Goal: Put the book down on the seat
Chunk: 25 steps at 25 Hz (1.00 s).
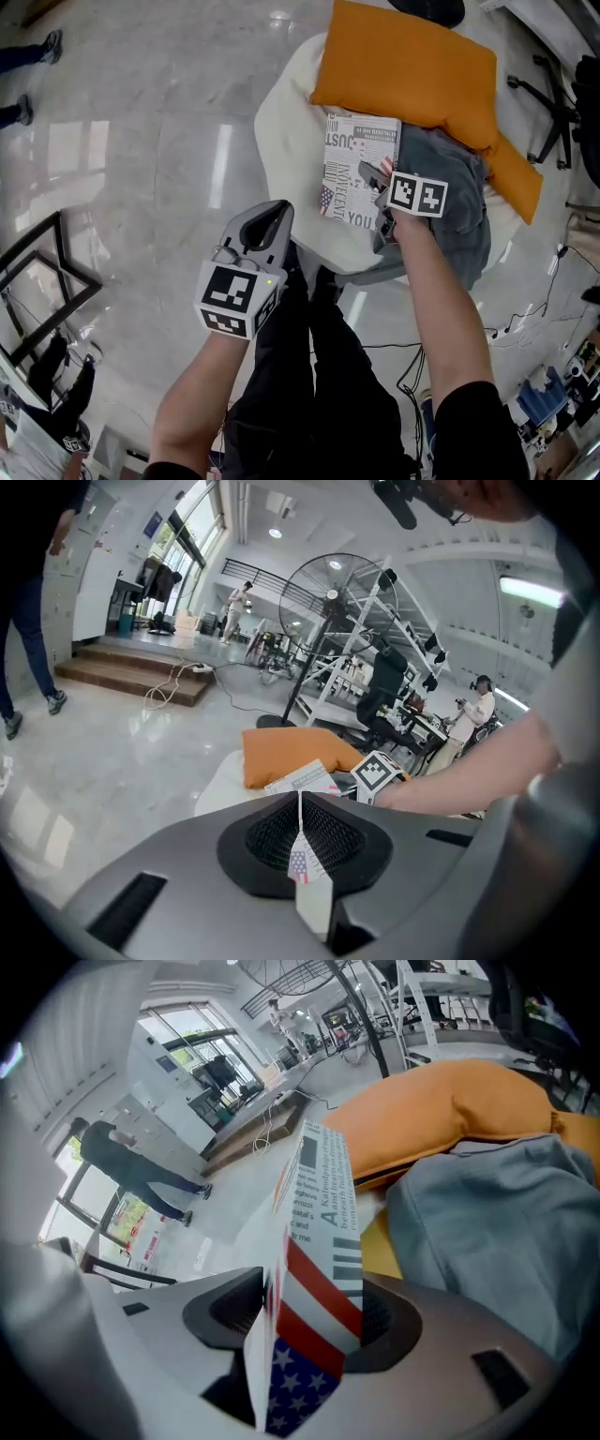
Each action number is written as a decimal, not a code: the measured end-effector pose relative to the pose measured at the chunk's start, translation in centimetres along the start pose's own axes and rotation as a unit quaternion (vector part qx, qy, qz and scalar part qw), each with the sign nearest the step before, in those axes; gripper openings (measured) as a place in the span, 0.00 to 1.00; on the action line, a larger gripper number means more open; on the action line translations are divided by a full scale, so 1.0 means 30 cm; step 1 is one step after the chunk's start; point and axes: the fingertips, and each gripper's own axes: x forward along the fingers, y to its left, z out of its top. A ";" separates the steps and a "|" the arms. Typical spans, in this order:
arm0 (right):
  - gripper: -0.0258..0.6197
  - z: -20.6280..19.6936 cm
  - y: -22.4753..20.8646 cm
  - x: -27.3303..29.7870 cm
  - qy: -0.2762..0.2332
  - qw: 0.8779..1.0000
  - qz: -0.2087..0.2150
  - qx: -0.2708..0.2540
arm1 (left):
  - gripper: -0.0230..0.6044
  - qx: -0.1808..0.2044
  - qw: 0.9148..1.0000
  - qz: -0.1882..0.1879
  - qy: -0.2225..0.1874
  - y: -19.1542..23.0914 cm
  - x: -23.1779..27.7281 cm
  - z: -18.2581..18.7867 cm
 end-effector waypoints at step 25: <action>0.43 0.001 -0.046 0.034 -0.004 0.996 0.088 0.023 | 0.05 0.014 0.999 -0.027 0.032 -0.036 0.146 0.015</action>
